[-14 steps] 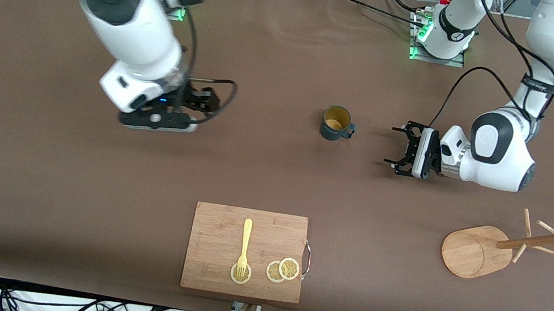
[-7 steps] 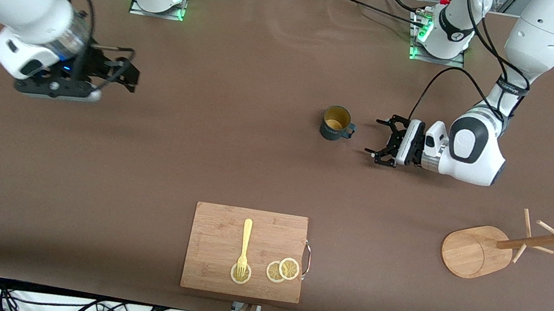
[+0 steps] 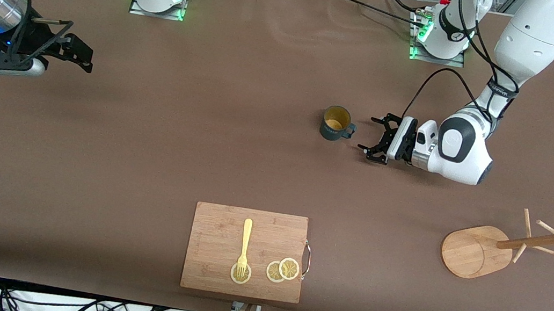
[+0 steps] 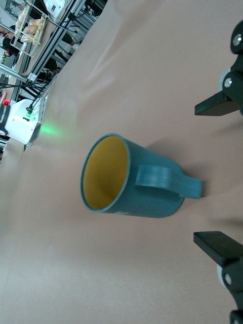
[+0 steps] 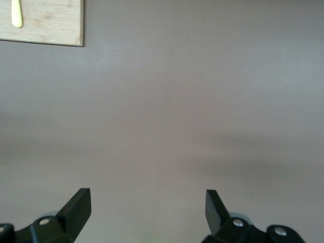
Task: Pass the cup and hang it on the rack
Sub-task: 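Withdraw the right gripper while the left gripper moves toward the mug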
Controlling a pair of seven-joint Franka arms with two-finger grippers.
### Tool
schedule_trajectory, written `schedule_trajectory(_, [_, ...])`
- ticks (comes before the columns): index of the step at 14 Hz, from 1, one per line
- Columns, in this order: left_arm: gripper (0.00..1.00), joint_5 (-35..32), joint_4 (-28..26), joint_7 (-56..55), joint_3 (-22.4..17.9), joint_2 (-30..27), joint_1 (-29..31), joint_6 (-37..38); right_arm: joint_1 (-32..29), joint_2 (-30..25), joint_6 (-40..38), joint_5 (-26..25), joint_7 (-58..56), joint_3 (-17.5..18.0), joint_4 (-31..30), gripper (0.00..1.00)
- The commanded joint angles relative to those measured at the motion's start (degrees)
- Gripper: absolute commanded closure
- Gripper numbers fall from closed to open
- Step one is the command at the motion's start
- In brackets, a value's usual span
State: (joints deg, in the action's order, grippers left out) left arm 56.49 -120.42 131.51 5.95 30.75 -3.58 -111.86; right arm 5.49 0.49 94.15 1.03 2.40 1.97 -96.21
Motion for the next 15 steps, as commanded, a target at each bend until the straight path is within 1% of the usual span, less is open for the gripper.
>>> schedule_trajectory(1, [0.00, 2.7, 0.2, 4.5, 0.4, 1.2, -0.9, -1.6, -1.2, -0.8, 1.1, -1.3, -0.6, 1.6, -1.3, 0.00])
schedule_trajectory(3, [0.00, 4.1, 0.2, 4.5, 0.5, 1.3, -1.2, -2.1, -1.4, -0.1, 1.7, -1.5, -0.7, 1.4, -0.7, 0.00])
schedule_trajectory(5, [0.00, 4.6, 0.2, 4.5, 0.8, 1.5, -1.6, -3.5, -1.2, 1.7, 1.7, -1.6, -1.3, 1.6, 1.5, 0.00])
schedule_trajectory(7, [0.00, 4.6, 0.4, 4.5, 1.1, 1.6, -1.8, -3.7, 0.0, 1.8, 1.3, -4.5, -1.3, 1.8, 2.4, 0.00])
schedule_trajectory(8, [0.00, 4.6, 0.4, 4.5, 1.1, 1.6, -1.7, -3.6, 0.0, 1.7, 1.3, -4.8, -1.2, 1.8, 2.5, 0.00])
schedule_trajectory(11, [0.00, 4.6, 1.7, 4.5, 1.0, 1.6, -1.3, -3.1, -0.1, 1.8, 1.2, -4.5, -1.2, 1.7, 3.0, 0.00])
schedule_trajectory(15, [0.00, 4.7, 0.5, 4.8, 1.1, 1.9, -1.3, -3.0, -0.4, 1.7, 0.5, -4.3, -1.2, 1.5, 3.1, 0.00])
